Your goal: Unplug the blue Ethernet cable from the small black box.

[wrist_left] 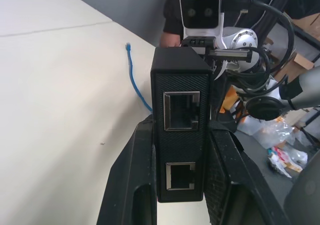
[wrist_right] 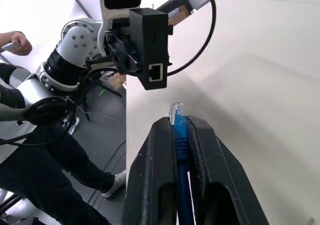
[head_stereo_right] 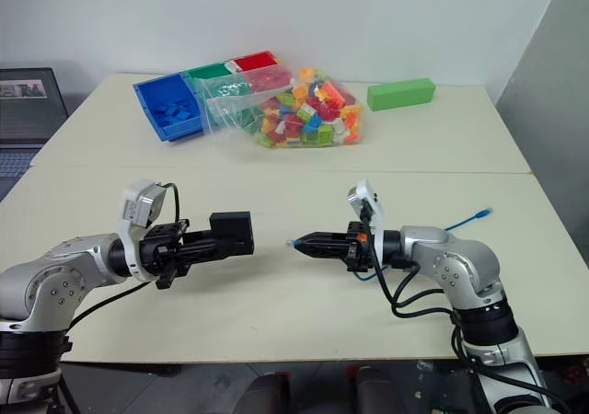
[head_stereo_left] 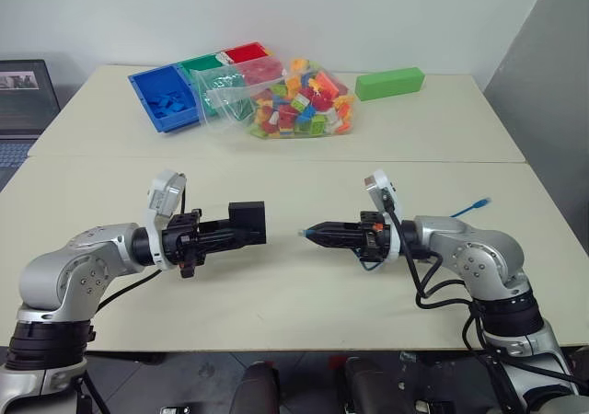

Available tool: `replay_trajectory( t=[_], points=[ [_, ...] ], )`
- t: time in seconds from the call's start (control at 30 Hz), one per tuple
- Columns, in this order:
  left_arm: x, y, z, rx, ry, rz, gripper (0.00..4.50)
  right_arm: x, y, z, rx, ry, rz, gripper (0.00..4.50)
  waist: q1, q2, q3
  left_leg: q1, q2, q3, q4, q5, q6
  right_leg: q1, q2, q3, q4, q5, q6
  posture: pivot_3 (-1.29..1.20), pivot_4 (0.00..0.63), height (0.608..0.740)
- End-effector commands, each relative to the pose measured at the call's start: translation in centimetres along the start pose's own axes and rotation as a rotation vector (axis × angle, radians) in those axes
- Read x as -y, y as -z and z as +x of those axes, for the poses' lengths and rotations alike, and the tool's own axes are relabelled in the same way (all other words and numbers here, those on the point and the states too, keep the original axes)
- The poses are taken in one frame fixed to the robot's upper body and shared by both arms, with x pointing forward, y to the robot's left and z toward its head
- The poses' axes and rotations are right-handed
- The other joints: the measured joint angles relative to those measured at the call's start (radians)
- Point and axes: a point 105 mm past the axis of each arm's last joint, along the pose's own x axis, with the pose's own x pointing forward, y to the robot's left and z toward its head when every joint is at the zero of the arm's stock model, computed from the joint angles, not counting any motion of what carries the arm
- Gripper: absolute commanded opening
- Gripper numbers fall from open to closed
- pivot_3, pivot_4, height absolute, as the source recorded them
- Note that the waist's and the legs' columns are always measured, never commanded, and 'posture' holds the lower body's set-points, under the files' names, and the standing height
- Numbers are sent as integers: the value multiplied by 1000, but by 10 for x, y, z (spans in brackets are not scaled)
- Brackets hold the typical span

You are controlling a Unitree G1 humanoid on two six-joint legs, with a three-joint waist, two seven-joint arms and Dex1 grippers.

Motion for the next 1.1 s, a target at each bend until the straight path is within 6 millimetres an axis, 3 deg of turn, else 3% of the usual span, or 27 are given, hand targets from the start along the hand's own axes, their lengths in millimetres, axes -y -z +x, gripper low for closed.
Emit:
replay_trajectory(
  t=[0.03, 0.17, 0.27, 0.43, 0.5, 0.53, 0.7, 0.83, 0.97, 1.1],
  points=[
    [2, -9, -6, 15, -34, 50, 784, 21, -15, -13, 70, 119, -57, 38, 0, 0, 0, 0, 0, 0, 0, 0, 0, 0, 0, 0, 0, 0, 0, 0, 150, 740],
    [2, -4, -4, 24, -60, 33, 784, 100, -39, -34, 144, 563, -229, 38, -7, 1, 1, 0, 0, 1, 0, 0, 0, 0, 0, 1, 0, 0, 1, 0, 150, 740],
    [-2, -3, -1, 23, -97, 37, 784, 146, -49, -52, 128, 841, -369, 38, -13, 1, 1, 0, 0, 2, 0, 0, 0, -1, 0, 2, 0, 0, 0, 0, 150, 740],
    [-10, -6, 2, 45, -159, 75, 784, 181, -46, -68, 63, 1032, -441, 38, -13, 2, 1, -1, 0, 4, 0, 0, 0, -2, 0, 3, 0, 1, -2, 0, 150, 740],
    [-11, -8, 3, 60, -176, 88, 784, 187, -43, -70, 45, 1058, -437, 736, -14, 2, 1, -1, 0, 4, 0, 0, 0, -2, -1, 3, -1, 1, -2, 0, 150, 740],
    [-11, -9, 3, 65, -184, 94, 784, 187, -43, -69, 50, 1051, -427, 758, -14, 2, 2, -2, 0, 4, 0, 0, 0, -2, -1, 3, -1, 1, -2, 0, 150, 740],
    [-19, -10, 0, 92, -280, 140, 784, 177, -55, -63, 126, 968, -436, 2036, -15, 2, 2, -2, 0, 4, 0, 0, -1, -2, -2, 3, -2, 1, -2, 0, 150, 740],
    [-37, -13, -6, 127, -404, 117, 784, 156, -59, -51, 144, 810, -474, 2962, -15, 2, 2, -2, 0, 3, 0, 0, -1, -2, -2, 2, 0, 1, -2, 0, 150, 740],
    [-53, -12, -15, 131, -533, 157, 784, 98, -61, -20, 152, 477, -527, 3065, -14, 2, 2, -1, 0, 1, 0, 0, -1, -1, -1, 2, 0, 1, -2, 0, 150, 740],
    [-82, -19, -34, 191, -760, 283, 784, 50, -44, 8, 50, 238, -583, 3065, -11, 3, 2, -1, 0, 1, 0, 0, -1, -1, -1, 1, 0, 1, -2, 0, 150, 740]
  ],
)
